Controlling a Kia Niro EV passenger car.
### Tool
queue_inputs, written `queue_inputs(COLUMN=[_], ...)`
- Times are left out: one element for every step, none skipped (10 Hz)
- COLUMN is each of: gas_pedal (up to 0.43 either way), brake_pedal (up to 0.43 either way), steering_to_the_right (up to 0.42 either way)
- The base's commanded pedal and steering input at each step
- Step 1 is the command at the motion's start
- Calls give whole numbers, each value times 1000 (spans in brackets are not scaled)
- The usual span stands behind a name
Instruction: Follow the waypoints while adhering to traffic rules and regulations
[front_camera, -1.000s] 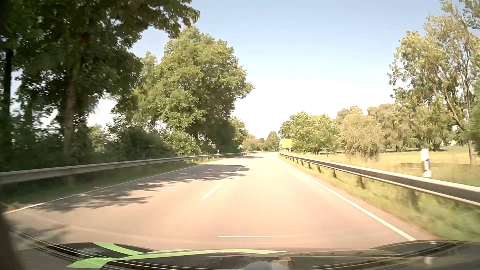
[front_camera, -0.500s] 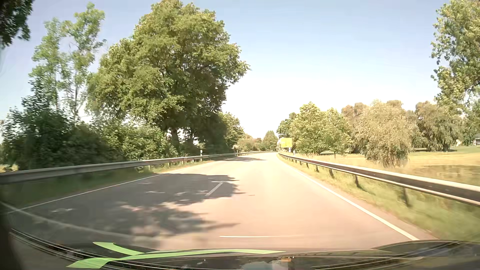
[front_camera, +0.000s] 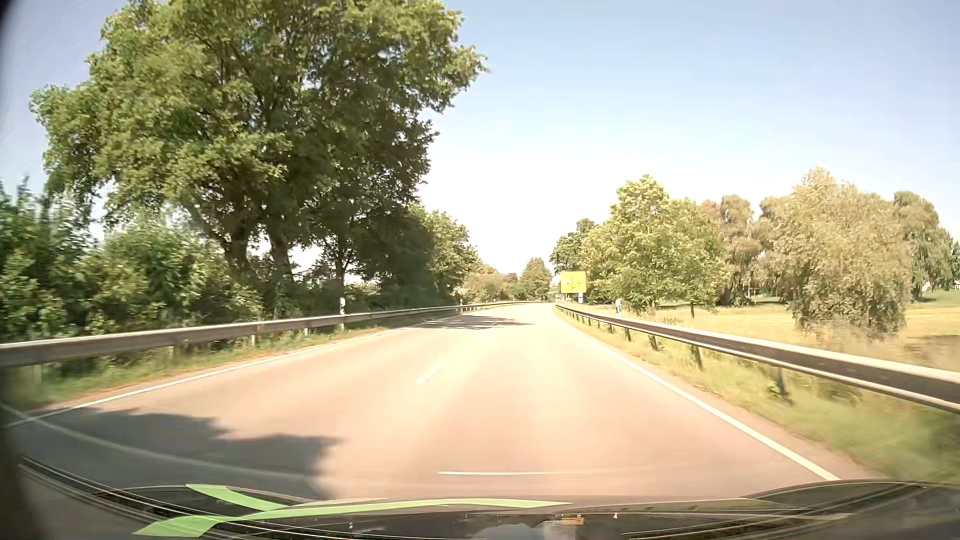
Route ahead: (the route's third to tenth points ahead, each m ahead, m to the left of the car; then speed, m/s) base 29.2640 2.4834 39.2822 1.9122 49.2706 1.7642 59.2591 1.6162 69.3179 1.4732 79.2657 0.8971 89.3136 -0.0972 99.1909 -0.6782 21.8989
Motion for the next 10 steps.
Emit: queue_inputs(gas_pedal=[0, 0, 0, 0, 0, 0, 0, 0, 0, 0], brake_pedal=[0, 0, 0, 0, 0, 0, 0, 0, 0, 0], steering_to_the_right=[3, 3, 3, 4, 4, 4, 4, 4, 4, 4])
